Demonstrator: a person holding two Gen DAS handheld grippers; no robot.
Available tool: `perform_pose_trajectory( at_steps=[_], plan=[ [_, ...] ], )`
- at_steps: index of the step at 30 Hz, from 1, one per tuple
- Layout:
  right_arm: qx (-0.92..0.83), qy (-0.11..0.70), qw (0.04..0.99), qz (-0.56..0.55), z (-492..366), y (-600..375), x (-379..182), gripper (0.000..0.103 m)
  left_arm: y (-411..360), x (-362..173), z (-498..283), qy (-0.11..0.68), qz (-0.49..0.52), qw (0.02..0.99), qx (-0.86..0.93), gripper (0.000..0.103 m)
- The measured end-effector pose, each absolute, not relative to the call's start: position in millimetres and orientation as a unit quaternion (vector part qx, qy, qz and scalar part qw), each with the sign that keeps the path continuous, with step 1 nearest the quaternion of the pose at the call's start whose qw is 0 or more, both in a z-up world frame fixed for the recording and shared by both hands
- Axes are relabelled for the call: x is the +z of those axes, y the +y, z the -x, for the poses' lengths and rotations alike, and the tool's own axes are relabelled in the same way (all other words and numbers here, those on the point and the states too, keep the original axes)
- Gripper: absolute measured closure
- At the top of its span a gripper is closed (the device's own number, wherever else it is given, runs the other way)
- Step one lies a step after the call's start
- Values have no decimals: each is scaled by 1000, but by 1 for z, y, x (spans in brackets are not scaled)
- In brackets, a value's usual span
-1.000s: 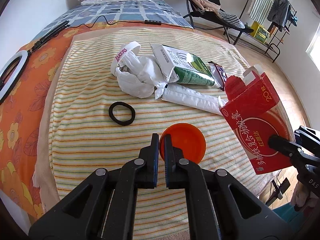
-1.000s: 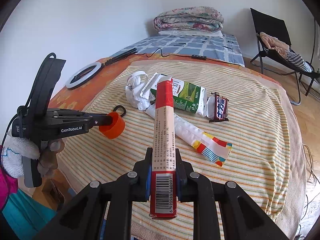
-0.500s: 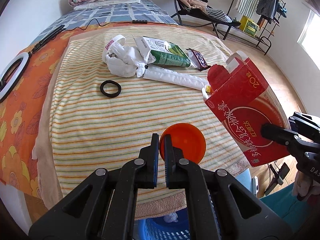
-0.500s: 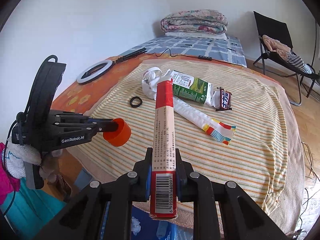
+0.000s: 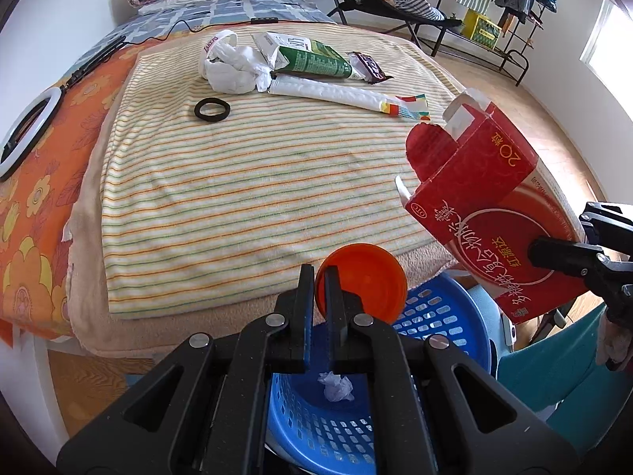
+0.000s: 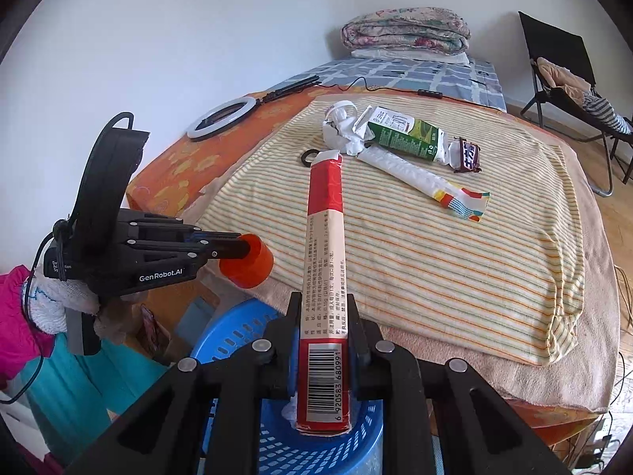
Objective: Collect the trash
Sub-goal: 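Carry the orange cup and red tissue box over the blue basket with both tools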
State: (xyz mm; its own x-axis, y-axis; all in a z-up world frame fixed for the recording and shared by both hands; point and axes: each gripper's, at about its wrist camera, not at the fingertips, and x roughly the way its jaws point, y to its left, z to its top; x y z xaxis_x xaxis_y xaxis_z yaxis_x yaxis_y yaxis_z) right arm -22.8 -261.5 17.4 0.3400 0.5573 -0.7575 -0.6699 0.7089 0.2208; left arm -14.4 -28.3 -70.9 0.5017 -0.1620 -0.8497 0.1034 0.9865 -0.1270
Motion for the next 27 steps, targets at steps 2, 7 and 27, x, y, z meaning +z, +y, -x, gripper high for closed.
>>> perform_pose_trajectory(
  at_steps=[2, 7, 27],
  plan=[
    [382, 440, 810, 66, 33, -263, 13, 86, -31, -77, 23, 499, 25, 863, -78, 100],
    [392, 452, 798, 78, 53, -263, 2, 86, -35, -93, 39, 515, 26, 853, -81, 100],
    [399, 493, 765, 107, 83, -259, -37, 86, -44, -143, 57, 563, 19, 822, -83, 100]
  ],
)
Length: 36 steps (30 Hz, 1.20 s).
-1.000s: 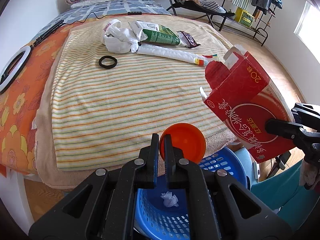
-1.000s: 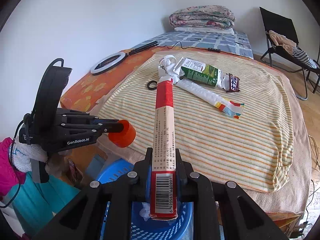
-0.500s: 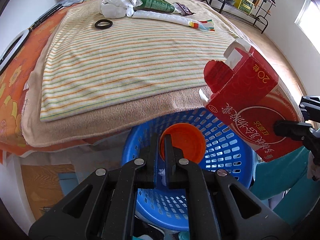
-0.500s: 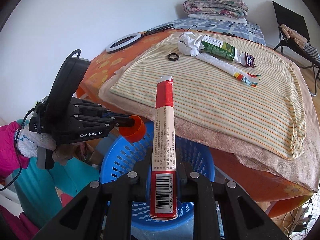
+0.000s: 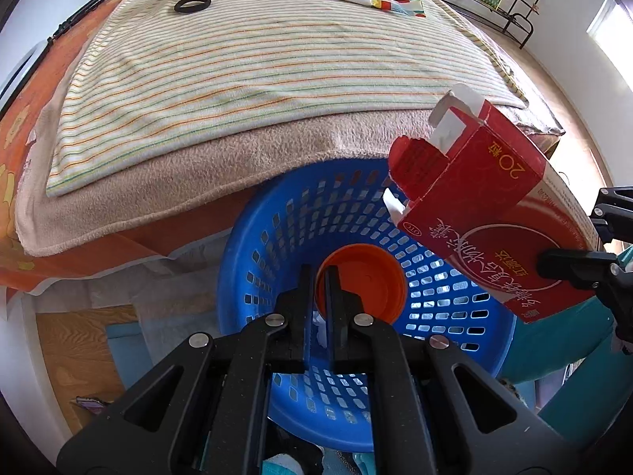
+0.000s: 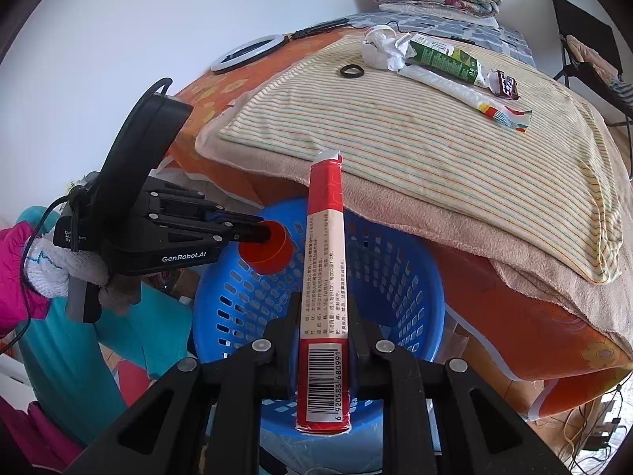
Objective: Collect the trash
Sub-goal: 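Carry the orange cup and red tissue box over the blue basket with both tools, then open both tools to drop the cup and tissue box into the basket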
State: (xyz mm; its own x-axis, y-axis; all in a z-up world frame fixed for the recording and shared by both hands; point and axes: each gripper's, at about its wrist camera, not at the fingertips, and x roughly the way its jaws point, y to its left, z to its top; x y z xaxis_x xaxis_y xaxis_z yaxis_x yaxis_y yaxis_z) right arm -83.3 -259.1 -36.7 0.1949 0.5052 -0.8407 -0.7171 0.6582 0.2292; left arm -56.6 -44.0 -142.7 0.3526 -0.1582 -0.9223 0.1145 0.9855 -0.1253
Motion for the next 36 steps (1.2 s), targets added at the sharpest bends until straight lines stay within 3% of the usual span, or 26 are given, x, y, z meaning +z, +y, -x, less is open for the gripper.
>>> perform_pose_trajectory(
  at_steps=[7, 10, 12, 16, 18, 22, 25, 30, 36],
  plan=[
    [394, 511, 756, 107, 80, -259, -48, 84, -51, -151, 59, 573, 7, 815, -84, 100],
    [392, 514, 755, 109, 77, -259, -51, 83, -53, -154, 59, 576, 4, 813, -85, 95],
    [389, 513, 757, 111, 77, -258, -51, 74, -54, -155, 58, 577, 2, 812, -85, 91],
    [385, 512, 759, 112, 76, -259, -51, 67, -54, -154, 57, 573, 2, 816, -83, 66],
    [382, 510, 762, 112, 76, -260, -50, 57, -53, -153, 57, 571, 1, 817, -82, 64],
    [376, 507, 767, 112, 75, -260, -49, 48, -53, -151, 57, 571, 1, 817, -80, 62],
    [370, 503, 773, 113, 73, -260, -48, 38, -54, -149, 55, 567, 3, 820, -77, 48],
    [358, 498, 782, 110, 71, -261, -45, 22, -55, -144, 51, 561, 6, 824, -75, 45],
    [349, 492, 791, 105, 64, -262, -40, 16, -48, -130, 39, 550, 21, 832, -67, 42]
  ],
)
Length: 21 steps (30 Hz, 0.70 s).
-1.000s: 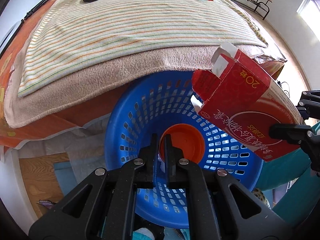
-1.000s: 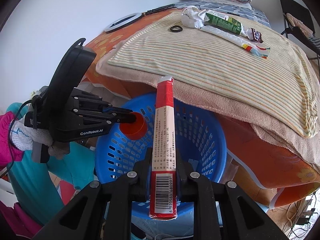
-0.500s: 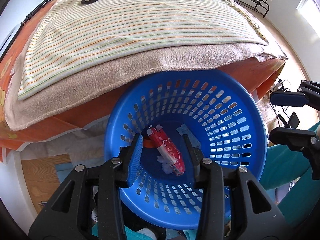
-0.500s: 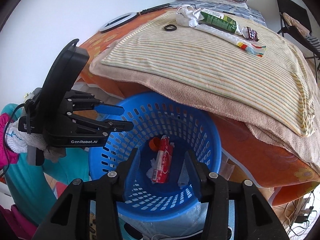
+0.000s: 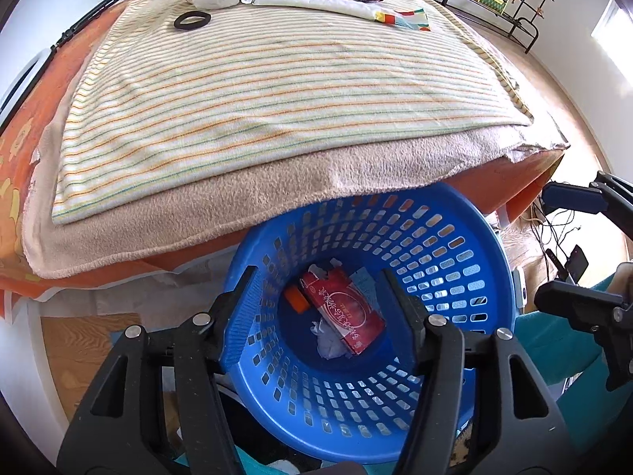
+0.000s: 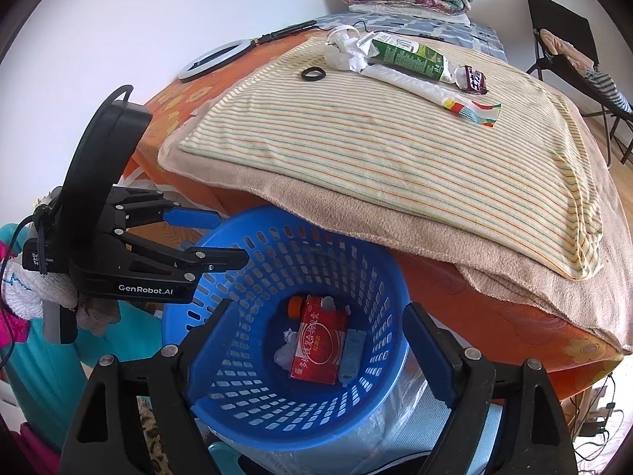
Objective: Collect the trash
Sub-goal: 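Open both tools to drop the cup and tissue box into the basket, then move both tools back over the towel toward the white LAKERS bag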
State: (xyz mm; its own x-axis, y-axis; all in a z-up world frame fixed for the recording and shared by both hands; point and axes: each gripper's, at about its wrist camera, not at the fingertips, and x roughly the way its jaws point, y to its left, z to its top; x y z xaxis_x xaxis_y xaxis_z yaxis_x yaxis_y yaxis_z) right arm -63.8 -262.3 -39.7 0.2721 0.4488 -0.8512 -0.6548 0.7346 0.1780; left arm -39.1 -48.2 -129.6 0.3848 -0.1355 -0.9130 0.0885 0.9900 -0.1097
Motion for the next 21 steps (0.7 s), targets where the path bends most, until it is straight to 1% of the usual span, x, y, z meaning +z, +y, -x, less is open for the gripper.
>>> perform_pose_trajectory(
  at_steps=[14, 21],
  plan=[
    [335, 474, 813, 56, 15, -268, -13, 16, -19, -73, -19, 505, 51, 860, -47, 41],
    [330, 445, 828, 89, -14, -260, 1, 16, 1, -48, -56, 477, 48, 877, -23, 41]
  ],
)
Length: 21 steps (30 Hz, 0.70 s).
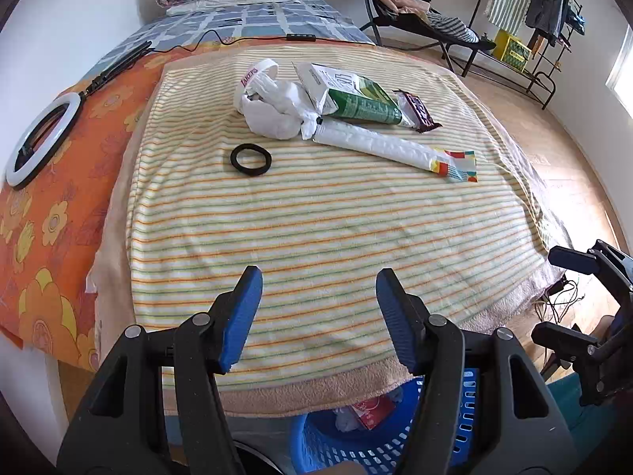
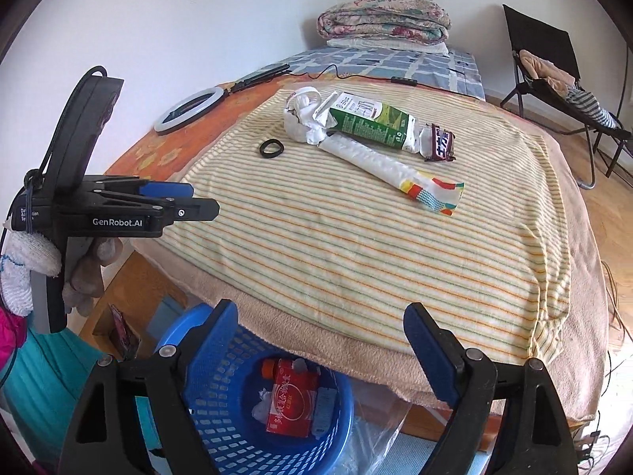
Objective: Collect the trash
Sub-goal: 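Move both tools back over the towel toward the white LAKERS bag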
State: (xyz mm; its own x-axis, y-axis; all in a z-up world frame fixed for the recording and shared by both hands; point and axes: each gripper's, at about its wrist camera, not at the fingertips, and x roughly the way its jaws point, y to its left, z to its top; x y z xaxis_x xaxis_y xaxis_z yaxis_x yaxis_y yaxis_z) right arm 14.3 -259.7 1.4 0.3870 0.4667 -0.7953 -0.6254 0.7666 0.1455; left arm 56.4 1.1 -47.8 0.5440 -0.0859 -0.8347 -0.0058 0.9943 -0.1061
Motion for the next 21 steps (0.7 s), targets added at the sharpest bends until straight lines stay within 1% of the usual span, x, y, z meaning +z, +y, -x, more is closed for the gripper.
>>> perform_pose_trajectory(
  at_steps=[11, 21],
  plan=[
    [332, 443, 826, 110, -78, -240, 7, 16, 34, -23, -124, 436, 55, 898, -4, 41],
    [324, 461, 818, 116, -136, -220, -9, 16, 55, -26, -190, 426, 63, 903, 11, 42]
  ],
)
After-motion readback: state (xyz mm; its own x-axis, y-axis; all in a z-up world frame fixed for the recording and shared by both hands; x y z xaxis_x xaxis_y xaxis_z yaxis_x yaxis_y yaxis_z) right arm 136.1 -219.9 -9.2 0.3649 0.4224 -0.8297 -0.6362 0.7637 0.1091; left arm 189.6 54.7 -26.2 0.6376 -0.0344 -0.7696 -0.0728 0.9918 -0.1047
